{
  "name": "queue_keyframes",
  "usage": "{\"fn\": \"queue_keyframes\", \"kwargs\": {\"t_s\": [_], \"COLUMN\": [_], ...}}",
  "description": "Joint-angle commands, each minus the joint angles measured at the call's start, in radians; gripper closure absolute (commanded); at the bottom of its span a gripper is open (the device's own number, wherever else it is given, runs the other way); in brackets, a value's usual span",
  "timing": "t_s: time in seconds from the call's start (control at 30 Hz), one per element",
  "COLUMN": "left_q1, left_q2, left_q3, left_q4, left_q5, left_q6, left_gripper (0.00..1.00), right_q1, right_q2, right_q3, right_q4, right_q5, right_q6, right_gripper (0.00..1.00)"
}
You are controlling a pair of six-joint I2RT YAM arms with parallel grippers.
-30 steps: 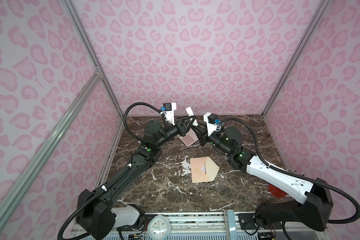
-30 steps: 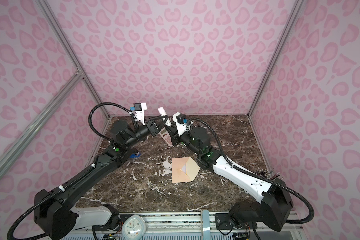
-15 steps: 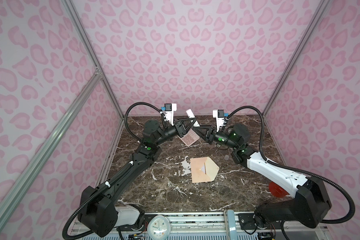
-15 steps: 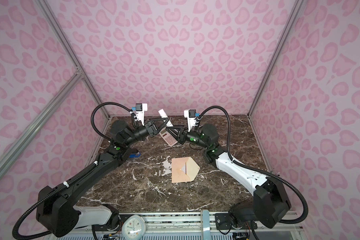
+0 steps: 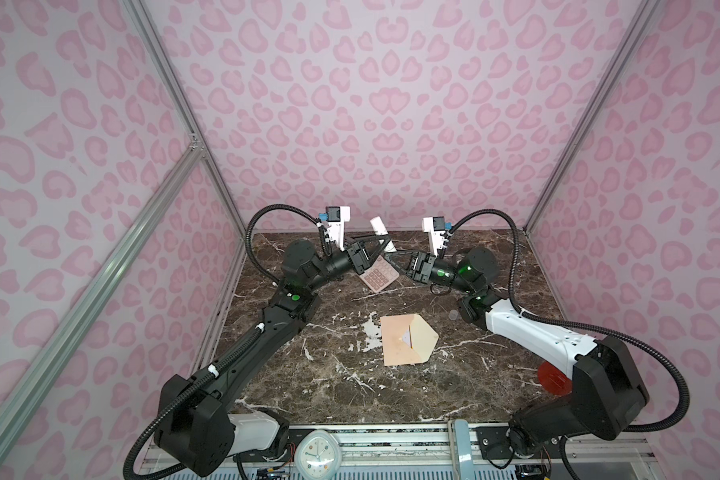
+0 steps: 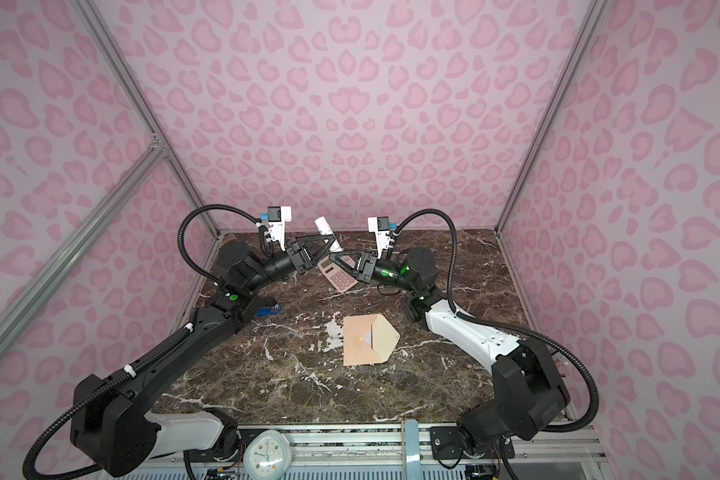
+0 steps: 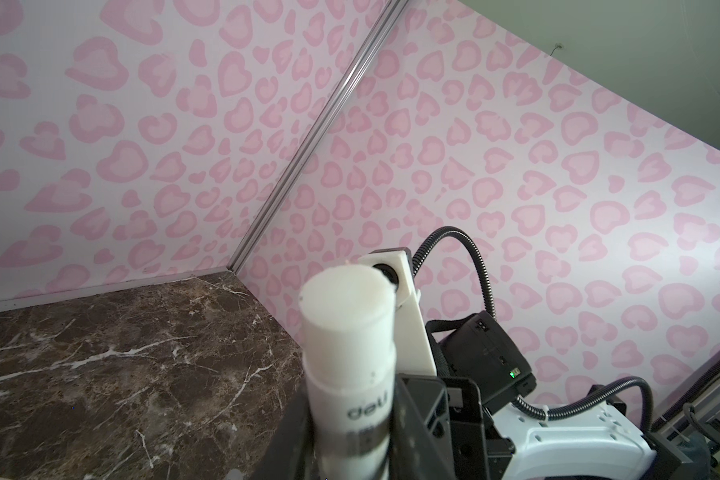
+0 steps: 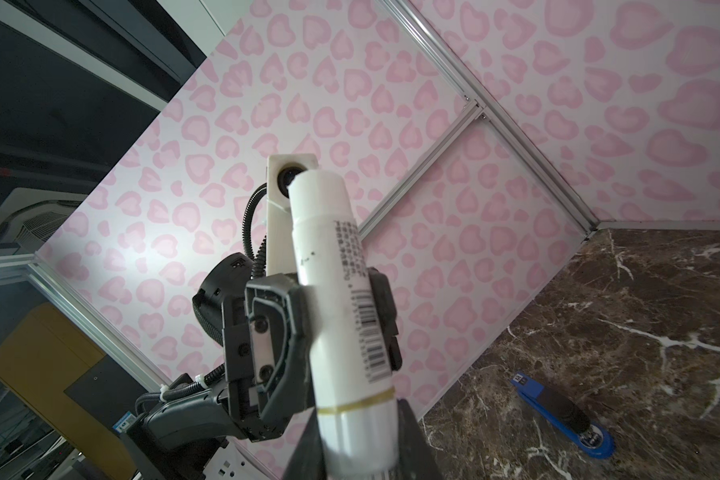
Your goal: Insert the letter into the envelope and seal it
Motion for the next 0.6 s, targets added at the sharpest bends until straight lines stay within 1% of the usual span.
{"fn": "queue_keyframes", "kwargs": {"t_s": [0.0, 0.03, 0.07, 0.13, 0.17, 0.23, 0.33, 0.4, 0.5, 0.57], "left_q1": [0.003, 0.004, 0.006, 0.008, 0.007, 0.007, 0.007, 0.007, 0.006, 0.005], "left_q2": [-0.017, -0.023, -0.026, -0.024, -0.018, -0.008, -0.001, 0.002, 0.006, 0.01], "left_q3": [-0.004, -0.005, -0.003, 0.003, 0.008, 0.013, 0.009, 0.005, 0.003, 0.001], "left_q4": [-0.021, -0.02, -0.017, -0.009, -0.009, -0.018, -0.022, -0.019, -0.016, -0.014], "left_q5": [-0.038, -0.063, -0.082, -0.1, -0.1, -0.102, -0.109, -0.11, -0.109, -0.108], "left_q6": [0.022, 0.015, 0.003, -0.031, -0.054, -0.095, -0.156, -0.189, -0.234, -0.27], "left_gripper": [0.96, 0.96, 0.96, 0.96, 0.96, 0.96, 0.96, 0.96, 0.96, 0.96], "right_q1": [0.004, 0.01, 0.019, 0.035, 0.044, 0.07, 0.108, 0.133, 0.168, 0.186], "right_q2": [-0.056, -0.088, -0.12, -0.177, -0.205, -0.241, -0.247, -0.24, -0.221, -0.203], "right_q3": [-0.004, -0.021, -0.042, -0.091, -0.121, -0.171, -0.157, -0.146, -0.149, -0.14], "right_q4": [-0.084, -0.153, -0.22, -0.28, -0.275, -0.227, -0.247, -0.245, -0.191, -0.17], "right_q5": [0.046, 0.081, 0.14, 0.257, 0.321, 0.418, 0.495, 0.549, 0.63, 0.662], "right_q6": [-0.232, -0.344, -0.457, -0.616, -0.677, -0.765, -0.868, -0.906, -0.956, -0.982], "right_gripper": [0.51, 0.47, 0.44, 0.4, 0.38, 0.35, 0.33, 0.32, 0.3, 0.3]}}
